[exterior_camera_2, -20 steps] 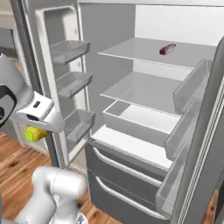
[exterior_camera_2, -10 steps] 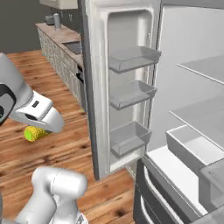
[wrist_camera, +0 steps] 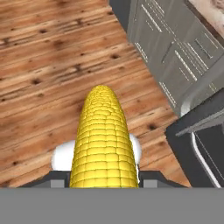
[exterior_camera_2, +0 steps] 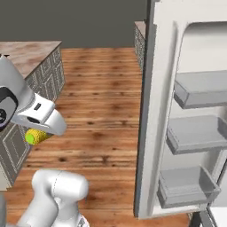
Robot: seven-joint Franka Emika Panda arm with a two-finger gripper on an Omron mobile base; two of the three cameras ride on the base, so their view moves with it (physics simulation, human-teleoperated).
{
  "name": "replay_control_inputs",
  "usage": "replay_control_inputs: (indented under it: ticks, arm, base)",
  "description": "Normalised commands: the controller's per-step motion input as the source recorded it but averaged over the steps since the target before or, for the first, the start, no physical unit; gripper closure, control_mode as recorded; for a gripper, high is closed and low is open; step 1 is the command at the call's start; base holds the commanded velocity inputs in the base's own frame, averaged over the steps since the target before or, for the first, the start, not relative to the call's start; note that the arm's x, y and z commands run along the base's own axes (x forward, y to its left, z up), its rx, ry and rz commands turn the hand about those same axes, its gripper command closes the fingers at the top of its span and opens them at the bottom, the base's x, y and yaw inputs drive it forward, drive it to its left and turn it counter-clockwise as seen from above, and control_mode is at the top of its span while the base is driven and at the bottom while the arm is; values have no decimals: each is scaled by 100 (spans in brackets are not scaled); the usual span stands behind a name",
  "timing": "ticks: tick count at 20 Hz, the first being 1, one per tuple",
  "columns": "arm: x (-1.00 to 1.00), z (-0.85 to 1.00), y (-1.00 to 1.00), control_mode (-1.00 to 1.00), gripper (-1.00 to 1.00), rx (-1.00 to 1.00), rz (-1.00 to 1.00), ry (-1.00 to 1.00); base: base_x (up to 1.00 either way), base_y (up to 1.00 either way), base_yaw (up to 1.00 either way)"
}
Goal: Pick corn from the fridge and place it on the plate on the counter.
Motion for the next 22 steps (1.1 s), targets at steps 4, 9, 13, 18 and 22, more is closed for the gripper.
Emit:
replay_control_inputs:
  ticks: [4, 9, 13, 18, 22]
  arm:
    - [0, 0, 0, 100, 100, 0, 0, 0]
    - [0, 0, 0, 100, 100, 0, 0, 0]
    - [0, 0, 0, 100, 100, 0, 0, 0]
    - [0, 0, 0, 100, 100, 0, 0, 0]
    - [0, 0, 0, 100, 100, 0, 0, 0]
  base:
    - [100, 59, 17]
    - [100, 87, 0]
    - [100, 65, -8]
    - [85, 4, -55]
    - [58, 0, -72]
